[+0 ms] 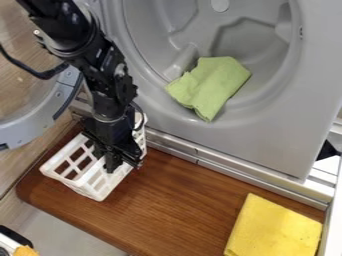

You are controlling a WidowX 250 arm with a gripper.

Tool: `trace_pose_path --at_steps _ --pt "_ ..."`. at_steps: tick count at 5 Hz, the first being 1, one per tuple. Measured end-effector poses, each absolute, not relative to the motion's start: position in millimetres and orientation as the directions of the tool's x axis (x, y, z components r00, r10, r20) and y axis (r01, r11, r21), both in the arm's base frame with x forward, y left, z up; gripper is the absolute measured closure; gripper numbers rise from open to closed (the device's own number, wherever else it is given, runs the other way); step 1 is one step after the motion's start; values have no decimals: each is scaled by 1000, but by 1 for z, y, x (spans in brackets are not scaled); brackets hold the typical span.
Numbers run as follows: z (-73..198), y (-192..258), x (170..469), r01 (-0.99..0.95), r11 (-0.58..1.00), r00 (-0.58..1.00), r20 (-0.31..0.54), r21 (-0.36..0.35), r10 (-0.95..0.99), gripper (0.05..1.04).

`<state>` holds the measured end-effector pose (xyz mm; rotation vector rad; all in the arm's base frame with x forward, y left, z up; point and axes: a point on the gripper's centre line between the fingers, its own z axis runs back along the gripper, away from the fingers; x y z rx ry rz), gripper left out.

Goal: Move the white basket to the left side of the washing machine

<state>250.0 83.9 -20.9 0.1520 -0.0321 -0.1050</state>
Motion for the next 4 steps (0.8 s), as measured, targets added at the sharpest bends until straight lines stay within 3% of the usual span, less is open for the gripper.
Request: trace_pose_path --at_steps 2,3,4 --pt "-31 102 250 55 983 998 4 172 -57 961" --pt "-31 99 249 40 987 999 -1 155 -40 766" --pt "-24 94 250 50 988 998 17 144 -53 464"
